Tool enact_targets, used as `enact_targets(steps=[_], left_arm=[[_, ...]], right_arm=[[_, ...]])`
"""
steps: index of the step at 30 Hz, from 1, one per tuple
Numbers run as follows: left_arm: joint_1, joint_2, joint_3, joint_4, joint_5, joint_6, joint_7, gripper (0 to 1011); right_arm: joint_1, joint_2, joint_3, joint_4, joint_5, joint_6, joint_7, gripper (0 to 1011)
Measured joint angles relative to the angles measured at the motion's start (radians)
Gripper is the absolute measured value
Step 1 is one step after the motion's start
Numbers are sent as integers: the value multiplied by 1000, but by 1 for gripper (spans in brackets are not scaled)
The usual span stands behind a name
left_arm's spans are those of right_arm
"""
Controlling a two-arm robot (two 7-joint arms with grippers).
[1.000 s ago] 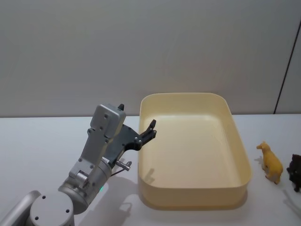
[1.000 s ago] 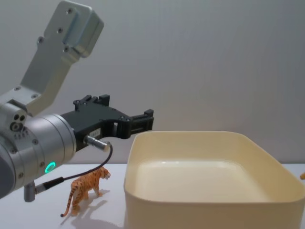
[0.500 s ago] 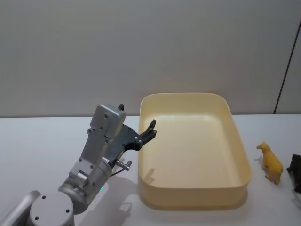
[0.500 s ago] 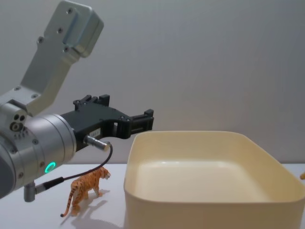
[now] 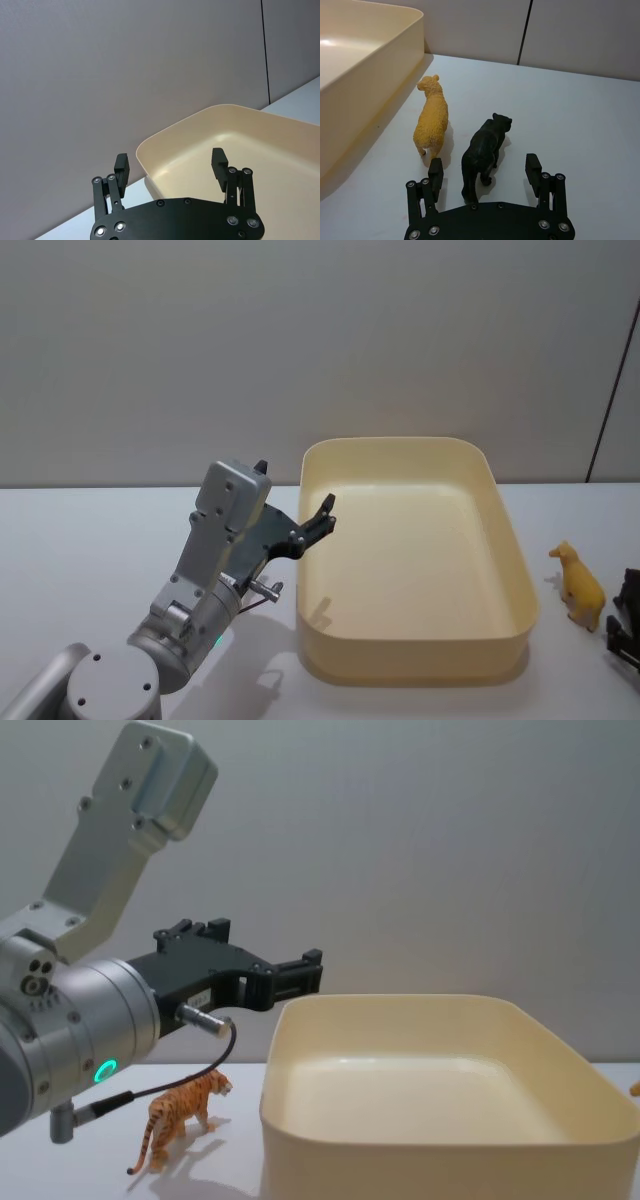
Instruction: Pick up the toy alternately with two hands and place it into the central storage box.
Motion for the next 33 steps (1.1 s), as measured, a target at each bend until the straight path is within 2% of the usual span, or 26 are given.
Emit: enact_targets(steps=[8, 12, 20, 21, 24, 26, 27, 30, 31, 33], left_arm=[[0, 0, 0, 0, 0, 0, 0, 1001], [0, 0, 0, 0, 0, 0, 0, 1001], [0, 0, 0, 0, 0, 0, 0, 1001], [0, 0, 0, 0, 0, 0, 0, 1001], [0, 0, 0, 0, 0, 0, 0, 1001], [0, 0, 0, 0, 0, 0, 0, 1001], [0, 0, 0, 0, 0, 0, 0, 1001], [0, 0, 0, 0, 0, 0, 0, 1001], [0, 0, 0, 0, 0, 0, 0, 1001], [0, 0, 0, 0, 0, 0, 0, 1001]], right_arm=[[45, -26, -16, 48, -40, 4, 3, 994], [58, -33, -20, 63, -52, 4, 2, 929], [75, -43, -26, 83, -69, 4, -1, 705], [78, -45, -27, 85, -72, 4, -1, 644], [81, -47, -28, 90, -75, 4, -2, 589], [81, -47, -28, 90, -75, 3, -1, 487], [81, -47, -28, 90, -75, 3, -1, 487], [75, -46, -27, 87, -74, -3, 3, 363], [73, -45, -27, 85, -74, -5, 4, 363], [68, -44, -25, 80, -73, -10, 5, 290]])
